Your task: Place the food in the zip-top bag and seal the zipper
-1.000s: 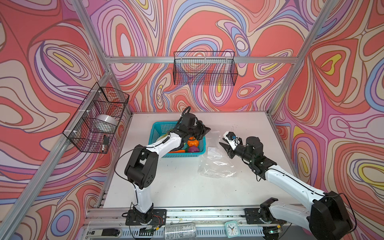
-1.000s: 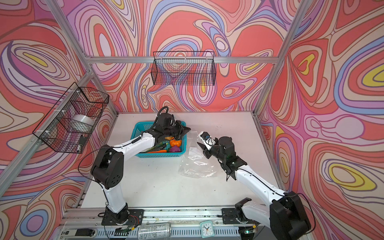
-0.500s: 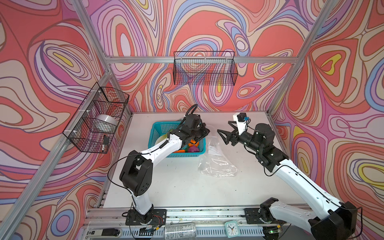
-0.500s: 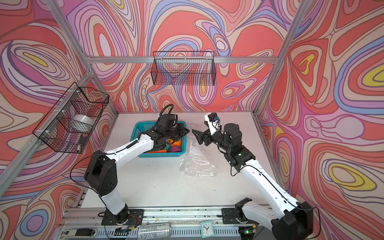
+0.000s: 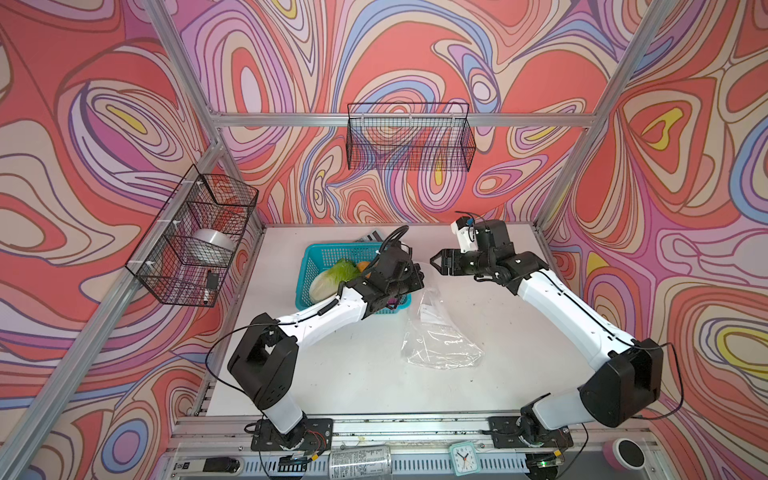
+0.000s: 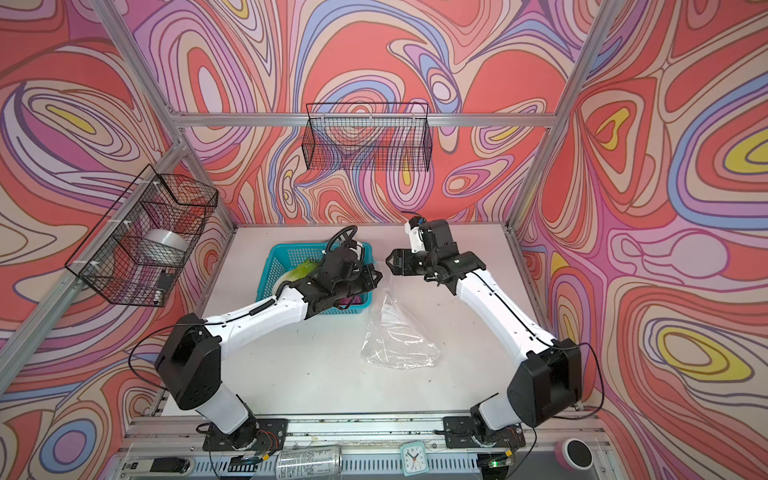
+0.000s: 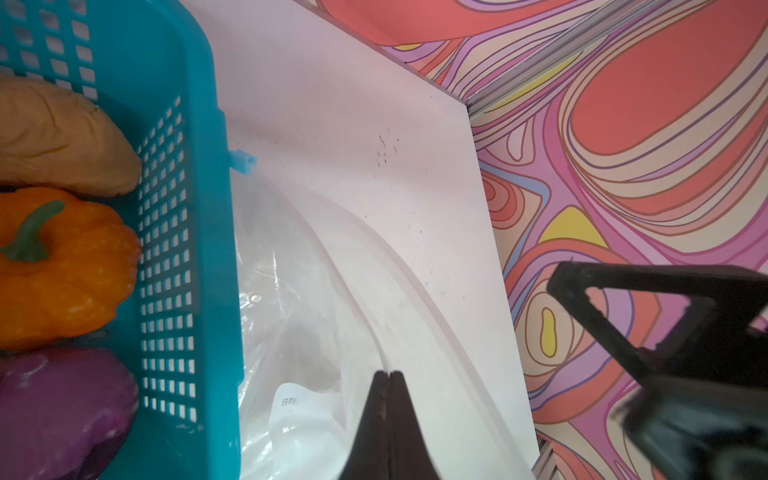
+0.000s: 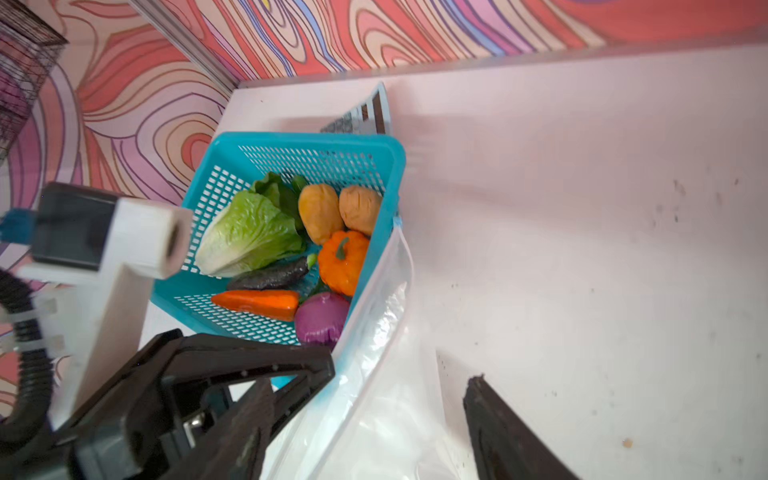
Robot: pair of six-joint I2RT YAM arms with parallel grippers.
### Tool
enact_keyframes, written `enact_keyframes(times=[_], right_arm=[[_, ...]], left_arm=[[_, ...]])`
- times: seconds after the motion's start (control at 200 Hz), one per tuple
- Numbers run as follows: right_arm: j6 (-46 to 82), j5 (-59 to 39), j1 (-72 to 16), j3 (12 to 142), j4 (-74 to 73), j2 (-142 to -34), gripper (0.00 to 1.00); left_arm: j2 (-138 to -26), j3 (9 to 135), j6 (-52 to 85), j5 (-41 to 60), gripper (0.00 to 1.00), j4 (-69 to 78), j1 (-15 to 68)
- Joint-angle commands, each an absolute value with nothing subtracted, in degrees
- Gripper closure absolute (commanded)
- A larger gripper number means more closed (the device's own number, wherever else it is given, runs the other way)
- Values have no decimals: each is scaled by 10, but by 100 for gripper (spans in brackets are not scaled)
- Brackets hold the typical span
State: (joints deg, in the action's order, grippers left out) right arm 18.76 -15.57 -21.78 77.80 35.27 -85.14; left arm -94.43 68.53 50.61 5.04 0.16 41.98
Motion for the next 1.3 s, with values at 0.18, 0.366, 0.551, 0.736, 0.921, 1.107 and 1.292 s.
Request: enact_keyframes(times=[0.18,0.366,0.551,0.736,0.921,1.107,1.292], right_arm=[[223,-236,-213,797,429,-882,32],[202,-238,-213,838,487,-925,35],[209,-232,-213,799,516,-918,52],[214,-211,-212,797,495,-900,91],[177,-95,-212,841,498,-884,100],[107,98,-211,900,508,-854,100],[87,154,-212,881,482,-788,100]], left_arm=[[-914,670,470,-2,100,26,454],[-921,688,461,-7,100,18,465],[-931,717,445,-27,100,11,464],[-961,775,426,-12,100,3,464],[-976,830,387,-4,100,-9,464],[-972,857,355,3,100,-4,462],[-969,812,382,-1,100,8,446]])
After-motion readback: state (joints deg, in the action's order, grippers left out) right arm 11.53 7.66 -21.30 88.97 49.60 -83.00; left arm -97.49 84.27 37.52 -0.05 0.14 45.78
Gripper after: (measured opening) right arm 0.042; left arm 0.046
